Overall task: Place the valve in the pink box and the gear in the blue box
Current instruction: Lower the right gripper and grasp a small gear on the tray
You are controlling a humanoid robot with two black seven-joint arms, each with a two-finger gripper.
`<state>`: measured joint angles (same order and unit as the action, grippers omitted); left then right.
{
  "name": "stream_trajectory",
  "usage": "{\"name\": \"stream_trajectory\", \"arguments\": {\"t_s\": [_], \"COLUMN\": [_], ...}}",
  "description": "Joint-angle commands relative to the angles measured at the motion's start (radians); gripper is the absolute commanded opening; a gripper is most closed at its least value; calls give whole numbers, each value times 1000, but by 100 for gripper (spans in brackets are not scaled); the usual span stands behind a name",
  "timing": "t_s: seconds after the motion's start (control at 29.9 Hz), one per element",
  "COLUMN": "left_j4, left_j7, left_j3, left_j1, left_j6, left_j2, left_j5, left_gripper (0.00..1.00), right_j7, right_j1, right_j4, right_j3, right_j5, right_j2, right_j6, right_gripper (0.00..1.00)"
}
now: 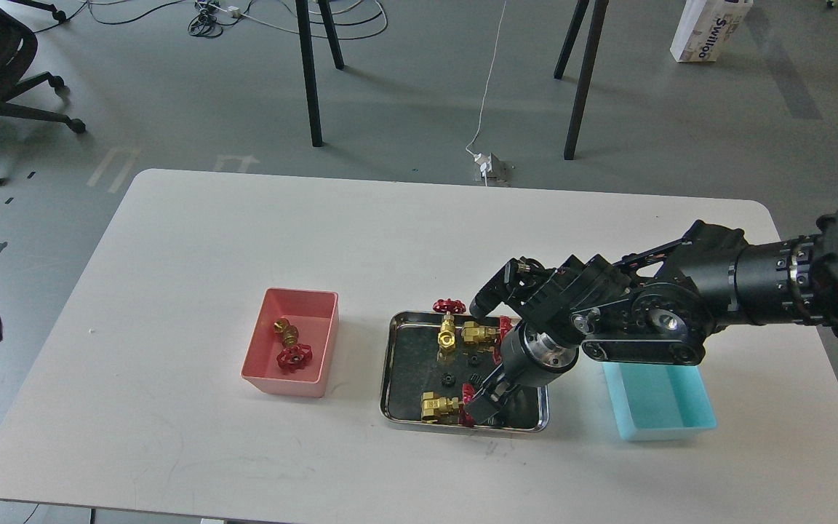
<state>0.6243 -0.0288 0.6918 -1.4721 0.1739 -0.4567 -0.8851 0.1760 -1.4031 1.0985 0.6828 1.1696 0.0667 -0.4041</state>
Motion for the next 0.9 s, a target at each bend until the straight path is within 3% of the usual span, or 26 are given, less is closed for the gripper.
{"name": "stream_trajectory", "arguments": {"t_s": [0.0, 0.4, 0.87], "left_j4": [0, -6, -28], "left_j7": [0, 1, 4], "left_j3": [2, 2, 2], "left_j1": [-4, -25, -42], "left_j6": [-1, -1, 1], "left_j2": [-10, -10, -10], "left_j5": [0, 0, 2], "left_gripper": [99, 99, 99], "right_j7": [11, 10, 10], "right_j1": [3, -10, 13], "right_j4": [-19, -26, -104], "right_j3": [33, 93, 118], "right_j5": [8, 21, 33], "right_j2": [-30, -27, -67], "right_j6": [1, -4, -5], "right_gripper": [77, 75, 60]}}
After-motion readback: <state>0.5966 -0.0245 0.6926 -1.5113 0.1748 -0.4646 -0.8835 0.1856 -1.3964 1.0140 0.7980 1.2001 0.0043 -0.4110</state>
